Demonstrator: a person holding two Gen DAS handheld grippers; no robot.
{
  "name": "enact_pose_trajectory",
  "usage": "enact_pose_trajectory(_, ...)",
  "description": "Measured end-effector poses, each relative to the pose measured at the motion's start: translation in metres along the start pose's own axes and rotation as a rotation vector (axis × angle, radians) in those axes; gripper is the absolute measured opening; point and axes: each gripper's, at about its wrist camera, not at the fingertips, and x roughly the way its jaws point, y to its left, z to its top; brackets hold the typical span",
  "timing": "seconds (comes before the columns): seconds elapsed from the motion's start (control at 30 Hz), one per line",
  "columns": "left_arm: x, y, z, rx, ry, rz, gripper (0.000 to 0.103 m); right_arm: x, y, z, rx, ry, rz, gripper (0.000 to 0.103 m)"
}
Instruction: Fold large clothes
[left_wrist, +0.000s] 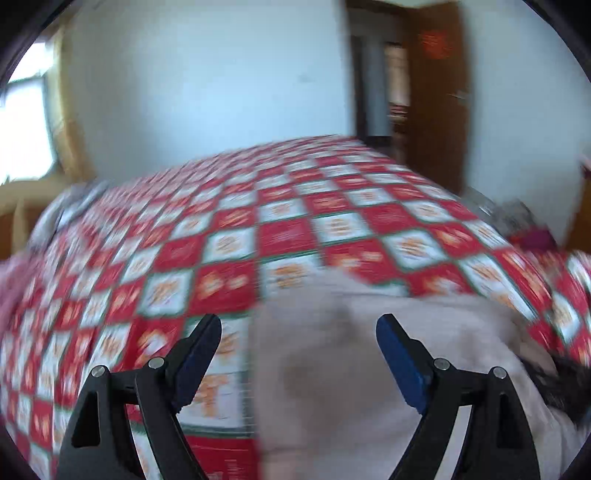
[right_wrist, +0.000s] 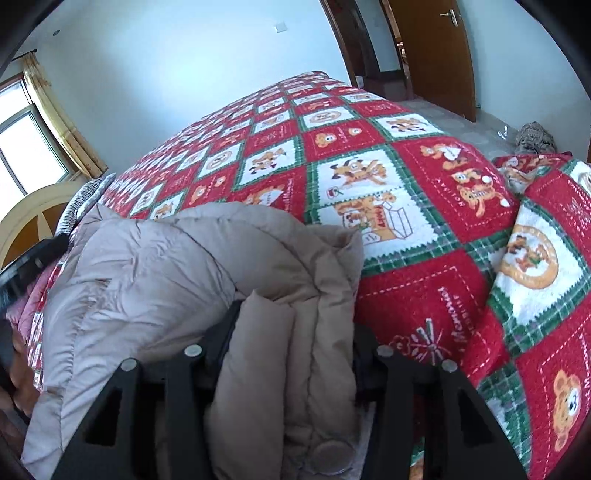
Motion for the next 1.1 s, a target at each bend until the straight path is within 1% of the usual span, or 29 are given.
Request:
enact_pose_trajectory(0.03, 0.015, 0.012, 0.001, -0.058, 0.053, -0.005, 0.086, 0.000, 0.001, 0.000, -0.002, -0.002, -0.002, 0.050)
enact_pose_trajectory(0.07, 0.026, 0.017, 0.001, -0.088, 0.096, -0.017, 0.086, 0.000, 0.001, 0.000, -0.003, -0.003, -0.005, 0.050)
enact_pose_trajectory(0.1, 0.047, 0.018, -0.003, -0.111, 0.166, -0.059, 0.086, 0.000, 0.002, 0.000, -0.004, -0.004, -0.008, 0.050)
enact_pose_trajectory(0.13, 0.057, 0.015, -0.006, -0.110, 0.193, -0.080, 0.088, -0.001, 0.002, -0.001, -0.004, -0.005, -0.012, 0.050)
enact_pose_trajectory(0.27, 0.076, -0.008, -0.009, -0.026, 0.201, -0.023, 0.091, -0.001, 0.003, -0.002, 0.006, -0.013, -0.026, 0.050)
enact_pose_trajectory(0.3, 0.084, -0.013, -0.009, -0.003, 0.212, -0.023, 0.092, -0.002, 0.003, -0.003, 0.007, -0.015, -0.030, 0.050)
enact_pose_trajectory(0.47, 0.106, -0.016, -0.012, 0.002, 0.247, -0.076, 0.093, -0.004, 0.007, -0.009, 0.039, -0.043, -0.071, 0.050)
enact_pose_trajectory(0.53, 0.111, -0.017, -0.010, 0.003, 0.255, -0.080, 0.098, -0.006, 0.011, -0.012, 0.043, -0.058, -0.094, 0.050)
enact_pose_trajectory(0.6, 0.112, -0.013, -0.011, -0.014, 0.264, -0.089, 0.099, -0.005, 0.009, -0.012, 0.048, -0.058, -0.086, 0.051)
enact_pose_trajectory(0.67, 0.107, -0.016, -0.010, 0.001, 0.257, -0.063, 0.099, -0.004, 0.007, -0.009, 0.042, -0.051, -0.078, 0.051)
enact_pose_trajectory(0.73, 0.093, -0.020, -0.007, 0.057, 0.244, -0.017, 0.099, -0.006, 0.008, -0.009, 0.022, -0.045, -0.076, 0.051)
enact_pose_trajectory(0.77, 0.078, -0.021, -0.004, 0.093, 0.246, -0.013, 0.098, -0.007, 0.008, -0.009, 0.013, -0.040, -0.072, 0.052)
enact_pose_trajectory(0.8, 0.065, -0.019, -0.001, 0.102, 0.243, -0.030, 0.098, -0.009, 0.008, -0.009, 0.008, -0.035, -0.070, 0.052)
enact_pose_trajectory(0.83, 0.046, -0.016, 0.001, 0.101, 0.224, -0.067, 0.098, -0.011, 0.008, -0.009, -0.002, -0.027, -0.069, 0.055)
enact_pose_trajectory(0.9, 0.012, -0.013, 0.001, 0.095, 0.187, -0.167, 0.098, -0.015, 0.006, -0.007, -0.002, -0.013, -0.057, 0.058)
enact_pose_trajectory(0.93, 0.003, -0.014, 0.001, 0.098, 0.178, -0.191, 0.098, -0.019, 0.005, -0.006, 0.008, -0.002, -0.043, 0.058)
enact_pose_trajectory(0.97, -0.009, -0.018, -0.002, 0.113, 0.168, -0.210, 0.098, -0.026, 0.001, -0.004, 0.026, 0.005, -0.020, 0.060)
enact_pose_trajectory(1.0, -0.012, -0.024, -0.005, 0.133, 0.169, -0.217, 0.098, -0.033, 0.000, -0.004, 0.039, 0.001, -0.003, 0.060)
enact_pose_trajectory(1.07, -0.006, -0.038, -0.014, 0.172, 0.190, -0.223, 0.098, -0.054, -0.004, -0.008, 0.060, -0.014, 0.033, 0.060)
enact_pose_trajectory(1.1, 0.000, -0.045, -0.018, 0.183, 0.197, -0.211, 0.098, -0.067, -0.005, -0.012, 0.065, -0.026, 0.053, 0.060)
